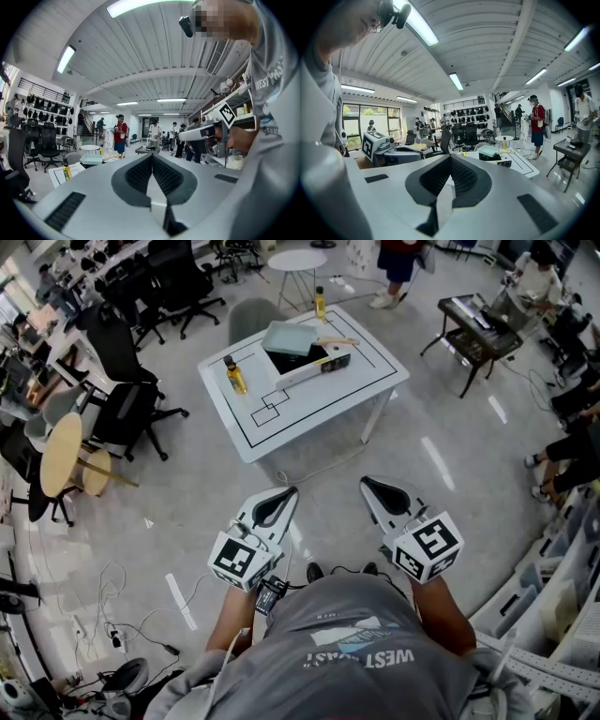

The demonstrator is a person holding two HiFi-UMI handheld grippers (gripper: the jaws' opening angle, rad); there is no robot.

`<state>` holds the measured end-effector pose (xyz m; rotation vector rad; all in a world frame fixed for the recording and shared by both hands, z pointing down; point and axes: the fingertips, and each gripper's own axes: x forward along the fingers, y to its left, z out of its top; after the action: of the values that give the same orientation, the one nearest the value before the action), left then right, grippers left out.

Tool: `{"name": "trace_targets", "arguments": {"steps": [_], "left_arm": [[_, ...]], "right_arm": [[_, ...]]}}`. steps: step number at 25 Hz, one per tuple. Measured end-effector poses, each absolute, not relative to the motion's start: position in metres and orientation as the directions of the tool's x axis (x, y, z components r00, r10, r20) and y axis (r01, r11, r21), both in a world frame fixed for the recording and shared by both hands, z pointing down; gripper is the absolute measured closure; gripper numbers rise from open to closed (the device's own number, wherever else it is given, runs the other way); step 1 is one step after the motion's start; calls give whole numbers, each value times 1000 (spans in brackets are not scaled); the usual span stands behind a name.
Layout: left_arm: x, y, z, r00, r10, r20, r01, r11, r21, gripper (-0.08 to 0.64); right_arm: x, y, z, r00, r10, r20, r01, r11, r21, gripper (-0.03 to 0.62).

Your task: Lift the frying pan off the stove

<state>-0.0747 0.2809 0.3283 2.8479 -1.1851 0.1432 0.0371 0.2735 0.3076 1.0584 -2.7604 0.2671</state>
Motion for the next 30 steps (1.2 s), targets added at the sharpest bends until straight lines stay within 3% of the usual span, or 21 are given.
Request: {"name": "trace_targets", "arguments": {"steps": [19,30], "left_arm": [[-96,276,323,721,-689,76,-691,-723,-3,560],[-128,273,322,618,-784,59,-785,-619,0,560]], "right_arm": [[15,273,304,-710,-665,232,-695,714,-84,581],[-20,250,299,-800,-558,219,-584,808,-75,581]]}}
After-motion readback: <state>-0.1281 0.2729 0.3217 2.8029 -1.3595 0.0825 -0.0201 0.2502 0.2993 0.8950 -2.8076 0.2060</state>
